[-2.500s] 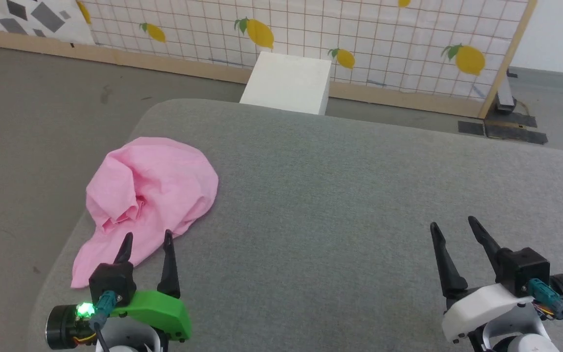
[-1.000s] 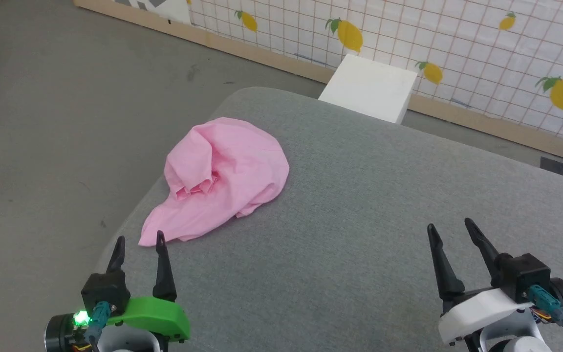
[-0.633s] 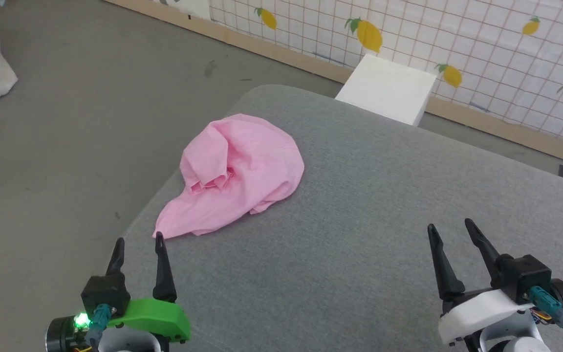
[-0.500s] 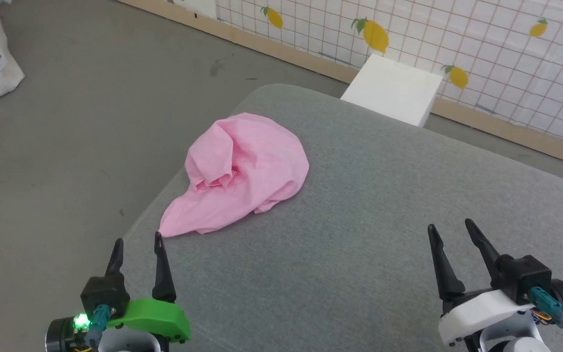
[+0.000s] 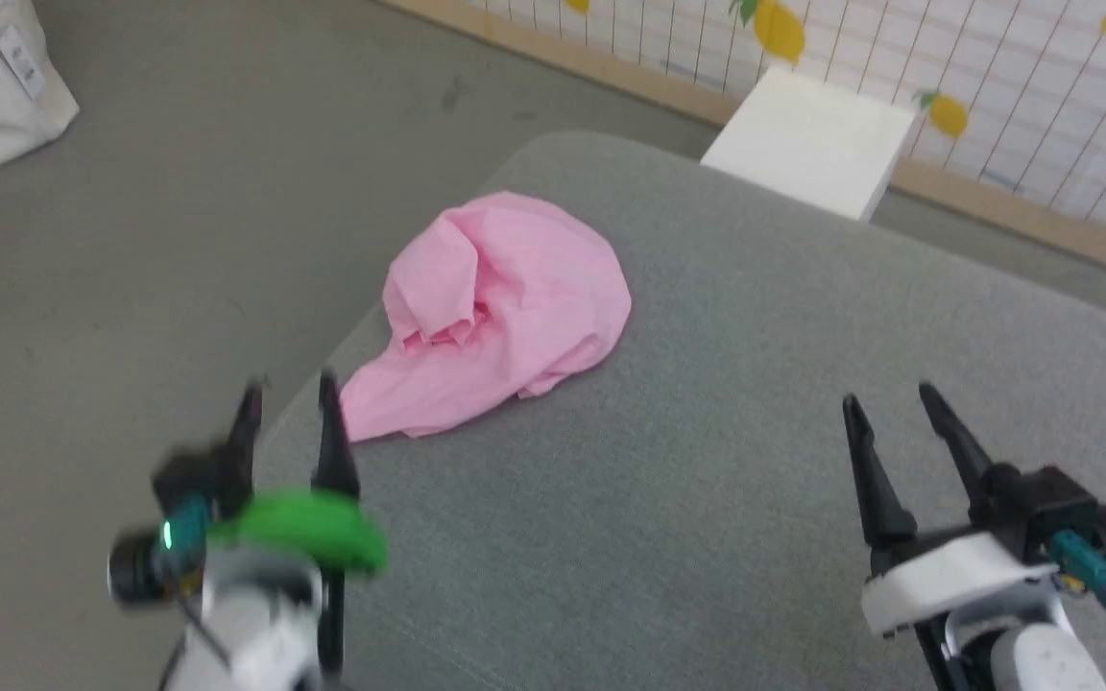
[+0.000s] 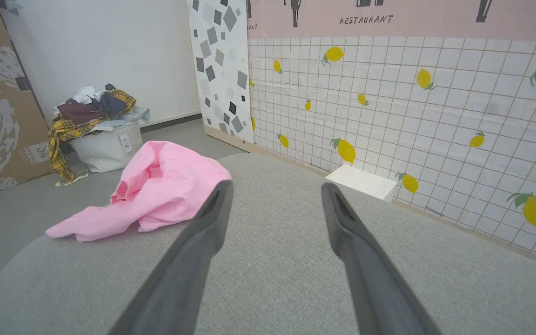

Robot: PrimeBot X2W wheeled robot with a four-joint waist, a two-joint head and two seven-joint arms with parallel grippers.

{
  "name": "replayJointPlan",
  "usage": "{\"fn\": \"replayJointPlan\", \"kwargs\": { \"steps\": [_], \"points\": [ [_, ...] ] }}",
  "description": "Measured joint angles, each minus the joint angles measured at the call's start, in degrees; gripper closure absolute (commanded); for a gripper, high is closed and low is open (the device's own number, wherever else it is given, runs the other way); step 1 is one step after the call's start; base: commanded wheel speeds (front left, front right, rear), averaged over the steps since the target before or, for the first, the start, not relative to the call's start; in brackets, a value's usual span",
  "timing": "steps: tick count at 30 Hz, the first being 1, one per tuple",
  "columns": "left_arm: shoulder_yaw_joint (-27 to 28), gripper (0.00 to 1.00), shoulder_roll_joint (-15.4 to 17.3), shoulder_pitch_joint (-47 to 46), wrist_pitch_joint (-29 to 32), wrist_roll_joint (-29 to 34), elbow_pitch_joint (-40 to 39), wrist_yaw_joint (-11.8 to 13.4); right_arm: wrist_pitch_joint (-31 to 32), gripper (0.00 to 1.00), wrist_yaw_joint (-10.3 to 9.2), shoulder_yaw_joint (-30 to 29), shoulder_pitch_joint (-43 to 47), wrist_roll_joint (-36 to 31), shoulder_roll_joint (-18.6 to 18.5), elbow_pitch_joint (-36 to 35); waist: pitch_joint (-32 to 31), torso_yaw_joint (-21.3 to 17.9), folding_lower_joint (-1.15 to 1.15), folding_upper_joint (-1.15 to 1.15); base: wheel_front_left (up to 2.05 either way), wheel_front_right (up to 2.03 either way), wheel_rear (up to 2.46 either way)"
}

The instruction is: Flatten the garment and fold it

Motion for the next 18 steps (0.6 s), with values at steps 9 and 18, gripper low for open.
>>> {"fn": "replayJointPlan", "kwargs": {
  "steps": [9, 18],
  "points": [
    [0.7, 0.00, 0.3, -24.2, 14.4, -8.5, 8.4, -2.6, 1.1, 0.00, 0.00, 0.3, -5.7, -2.9, 0.0, -3.9, 9.0, -2.0, 0.00, 0.00, 0.00, 0.00, 0.00],
    [3.1, 0.00, 2.3, -35.7, 33.6, -15.9, 18.1, -1.9, -0.3, 0.00, 0.00, 1.3, -12.2, -2.6, -0.3, -4.1, 20.8, -8.8, 0.02, 0.00, 0.00, 0.00, 0.00]
  ]
}}
